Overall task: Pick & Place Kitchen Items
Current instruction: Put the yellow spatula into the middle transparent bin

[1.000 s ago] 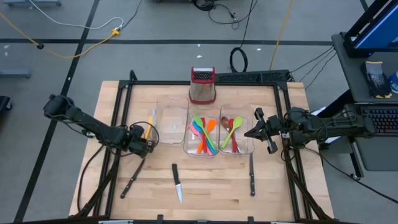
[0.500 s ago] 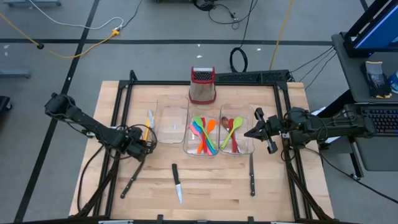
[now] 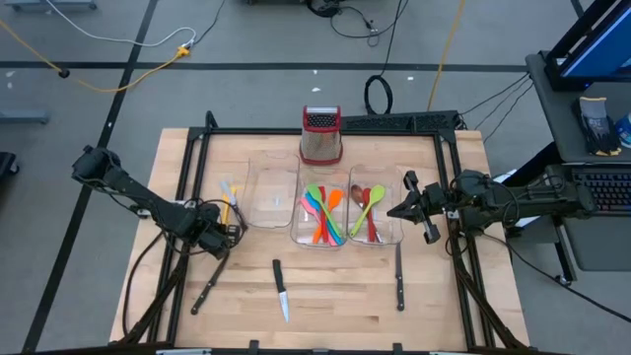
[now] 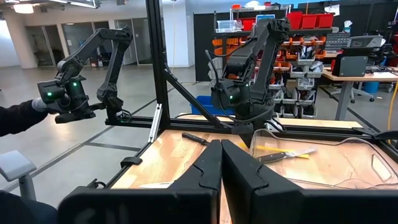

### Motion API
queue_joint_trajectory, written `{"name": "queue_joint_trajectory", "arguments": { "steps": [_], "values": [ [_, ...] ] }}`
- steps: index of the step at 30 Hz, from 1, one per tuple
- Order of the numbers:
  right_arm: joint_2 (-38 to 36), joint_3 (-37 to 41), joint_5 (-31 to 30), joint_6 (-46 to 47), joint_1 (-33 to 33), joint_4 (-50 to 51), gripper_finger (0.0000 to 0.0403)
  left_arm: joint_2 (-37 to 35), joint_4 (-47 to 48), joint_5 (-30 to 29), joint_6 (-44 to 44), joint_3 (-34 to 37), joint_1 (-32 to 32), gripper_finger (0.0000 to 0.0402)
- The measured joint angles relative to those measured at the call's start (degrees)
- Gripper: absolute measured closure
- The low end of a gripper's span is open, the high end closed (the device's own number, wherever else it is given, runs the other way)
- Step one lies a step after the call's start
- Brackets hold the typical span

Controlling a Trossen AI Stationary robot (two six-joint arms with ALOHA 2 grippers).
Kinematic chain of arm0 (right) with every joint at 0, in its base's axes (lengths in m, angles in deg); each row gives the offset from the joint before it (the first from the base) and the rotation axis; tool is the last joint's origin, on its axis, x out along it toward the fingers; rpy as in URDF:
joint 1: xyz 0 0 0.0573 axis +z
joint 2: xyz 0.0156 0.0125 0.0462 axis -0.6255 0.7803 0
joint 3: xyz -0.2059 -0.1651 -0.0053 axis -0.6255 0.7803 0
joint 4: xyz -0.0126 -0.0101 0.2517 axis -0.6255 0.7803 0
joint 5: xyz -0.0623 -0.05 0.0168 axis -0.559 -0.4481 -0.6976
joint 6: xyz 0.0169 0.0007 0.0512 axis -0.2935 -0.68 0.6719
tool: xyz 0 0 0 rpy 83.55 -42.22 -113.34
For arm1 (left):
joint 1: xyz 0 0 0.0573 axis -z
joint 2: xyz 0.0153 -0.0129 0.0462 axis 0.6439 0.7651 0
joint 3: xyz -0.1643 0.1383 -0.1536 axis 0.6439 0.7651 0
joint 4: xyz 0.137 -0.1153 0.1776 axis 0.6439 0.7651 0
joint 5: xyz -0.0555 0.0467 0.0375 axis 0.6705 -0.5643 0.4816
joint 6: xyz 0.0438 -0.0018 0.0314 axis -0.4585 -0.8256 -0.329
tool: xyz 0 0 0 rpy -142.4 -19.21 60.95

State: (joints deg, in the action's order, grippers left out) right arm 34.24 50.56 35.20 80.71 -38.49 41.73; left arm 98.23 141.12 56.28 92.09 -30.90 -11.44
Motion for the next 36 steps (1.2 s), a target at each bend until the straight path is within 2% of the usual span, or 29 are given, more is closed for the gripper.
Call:
{"name": "queue_joint_trajectory", "arguments": {
  "steps": [13, 24, 30, 36],
  "values": [
    [0.84, 0.0, 0.2, 0.0, 0.0, 0.02, 0.0401, -0.03, 0.16, 6.23, 2.08, -0.49, 0.24, 0.035],
    [2.55, 0.0, 0.22, -0.02, 0.0, 0.02, 0.0401, -0.03, 0.56, 4.35, 4.94, -0.98, 3.93, 0.035],
    [3.08, 0.0, 0.26, -0.02, 0.0, 0.02, 0.0401, -0.03, 3.18, 4.47, 3.21, -6.98, 4.95, 0.035],
    [3.06, 0.0, 0.28, -0.02, -0.02, 0.02, 0.0401, -0.05, 14.12, 5.87, 4.29, -15.7, 6.11, 0.035]
  ]
}}
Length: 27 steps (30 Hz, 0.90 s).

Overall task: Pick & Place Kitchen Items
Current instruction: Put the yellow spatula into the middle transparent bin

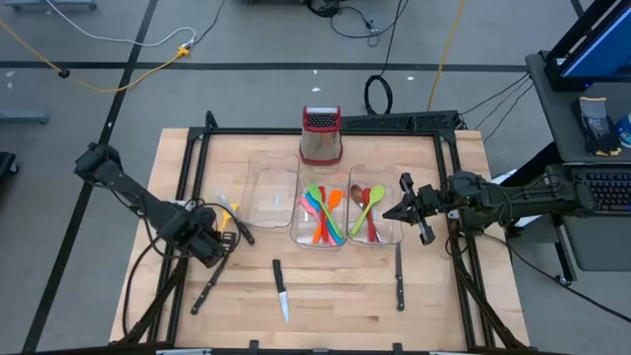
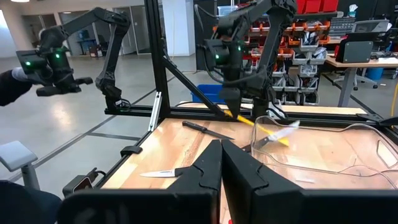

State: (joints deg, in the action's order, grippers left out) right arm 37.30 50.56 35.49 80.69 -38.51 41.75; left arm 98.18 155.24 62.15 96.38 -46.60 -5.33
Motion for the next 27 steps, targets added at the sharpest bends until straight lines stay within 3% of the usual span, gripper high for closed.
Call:
{"name": "queue_joint_trajectory", "arguments": {
  "steps": [6, 14, 21, 27],
  "values": [
    [0.0, 0.0, 0.13, 0.0, 0.0, 0.0, 0.0401, 0.0, 7.66, -0.53, 3.69, -3.76, 1.42, 0.035],
    [0.0, 0.0, 0.13, 0.0, 0.02, 0.04, 0.0401, 3.1, 6.56, 0.12, 4.63, -3.76, 3.06, 0.035],
    [0.0, 0.0, 0.14, 0.0, 0.02, 0.04, 0.0401, 5.87, 5.59, 5.94, 3.96, -3.83, 3.28, 0.0351],
    [0.0, 0.0, 0.13, -0.11, 0.02, 0.02, 0.0401, 8.41, 8.45, 4.67, 2.08, -8.62, 3.26, 0.0351]
  ]
}}
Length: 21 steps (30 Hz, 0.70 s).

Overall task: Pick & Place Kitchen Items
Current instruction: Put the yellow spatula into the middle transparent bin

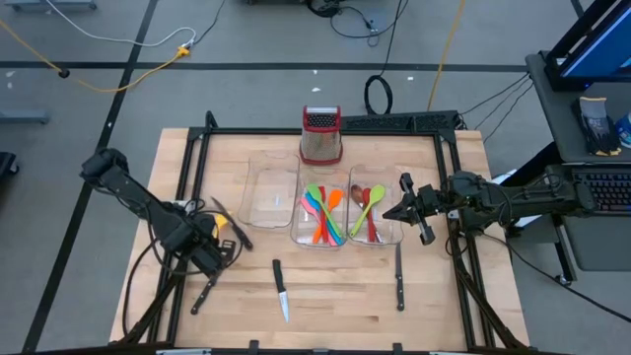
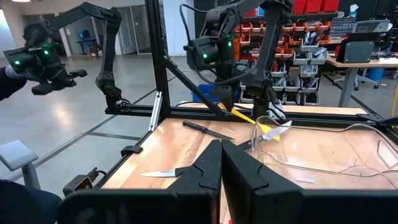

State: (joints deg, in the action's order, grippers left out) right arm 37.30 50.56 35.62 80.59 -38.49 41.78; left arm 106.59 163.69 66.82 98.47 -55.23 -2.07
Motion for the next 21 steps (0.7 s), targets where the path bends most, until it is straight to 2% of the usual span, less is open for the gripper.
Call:
{"name": "queue_joint_trajectory", "arguments": {
  "steps": [13, 21],
  "values": [
    [0.0, 0.0, 0.02, 0.06, 0.0, 0.0, 0.0401, 5.14, 13.83, 0.05, -0.48, -13.08, 0.0, 0.0351],
    [0.0, 0.0, 0.04, 0.06, 0.0, 0.0, 0.0401, 5.62, 14.16, 3.07, -0.72, -14.85, 0.0, 0.0351]
  ]
}}
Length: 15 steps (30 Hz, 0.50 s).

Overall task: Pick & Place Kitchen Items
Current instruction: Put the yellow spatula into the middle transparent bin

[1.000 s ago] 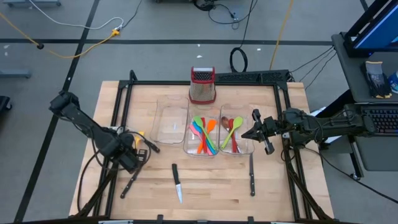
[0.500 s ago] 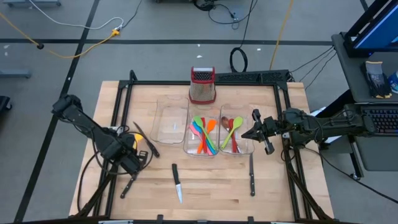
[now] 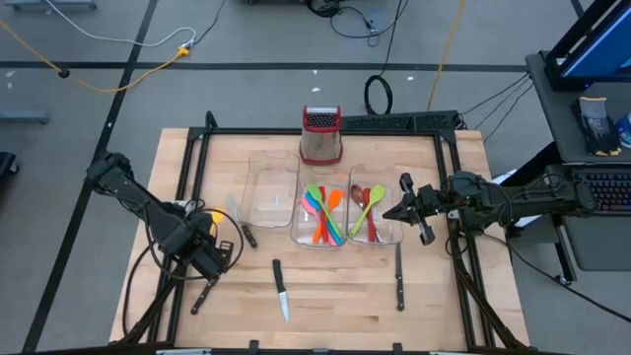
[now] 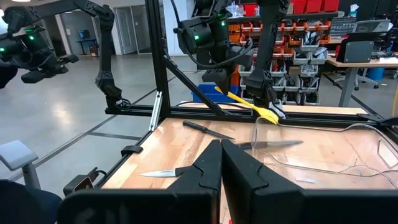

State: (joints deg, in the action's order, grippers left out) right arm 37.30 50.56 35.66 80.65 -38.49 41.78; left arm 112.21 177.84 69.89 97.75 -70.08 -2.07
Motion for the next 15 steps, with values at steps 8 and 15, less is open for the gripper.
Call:
{"name": "queue_joint_trajectory", "arguments": {
  "steps": [8, 15],
  "values": [
    [0.0, 0.0, 0.0, -0.07, 0.0, 0.0, 0.0401, 0.0, -0.02, 2.71, -0.46, 0.0, 0.02, 0.0351],
    [0.0, 0.0, 0.0, -0.02, 0.0, 0.01, 0.0401, 0.0, 0.0, -0.24, -1.72, -1.45, 0.31, 0.0351]
  ]
}}
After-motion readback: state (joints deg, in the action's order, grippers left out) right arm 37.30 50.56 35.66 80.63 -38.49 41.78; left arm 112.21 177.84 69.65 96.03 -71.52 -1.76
